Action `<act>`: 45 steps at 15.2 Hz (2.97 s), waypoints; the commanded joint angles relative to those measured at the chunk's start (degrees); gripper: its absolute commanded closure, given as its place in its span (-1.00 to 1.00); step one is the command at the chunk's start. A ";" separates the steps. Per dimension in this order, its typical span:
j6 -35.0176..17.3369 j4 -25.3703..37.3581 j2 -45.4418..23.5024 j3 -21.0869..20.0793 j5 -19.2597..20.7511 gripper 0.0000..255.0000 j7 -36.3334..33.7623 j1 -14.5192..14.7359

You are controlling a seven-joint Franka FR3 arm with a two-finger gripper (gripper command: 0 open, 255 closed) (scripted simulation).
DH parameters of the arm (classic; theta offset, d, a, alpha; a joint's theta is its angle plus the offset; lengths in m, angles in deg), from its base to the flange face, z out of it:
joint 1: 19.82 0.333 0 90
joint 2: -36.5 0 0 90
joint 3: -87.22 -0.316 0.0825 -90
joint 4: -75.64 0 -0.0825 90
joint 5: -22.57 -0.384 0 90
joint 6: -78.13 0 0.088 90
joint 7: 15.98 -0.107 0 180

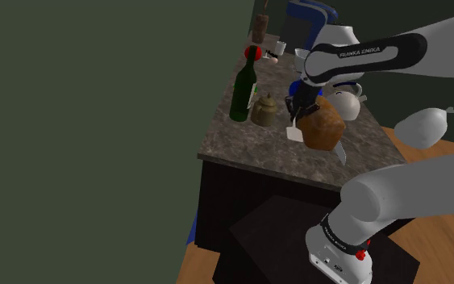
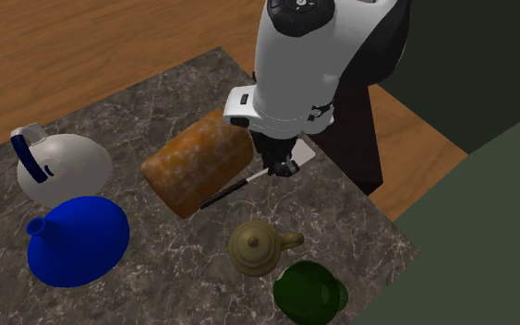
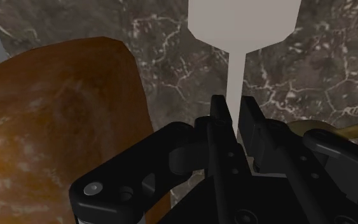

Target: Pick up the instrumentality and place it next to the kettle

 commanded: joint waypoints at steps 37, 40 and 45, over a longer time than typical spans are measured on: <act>20.74 20.77 1.15 12.03 4.98 1.00 16.14 -5.00; 20.41 22.56 -0.51 15.53 6.05 1.00 20.46 -6.16; 19.76 26.78 -4.57 21.59 6.94 1.00 27.87 -7.59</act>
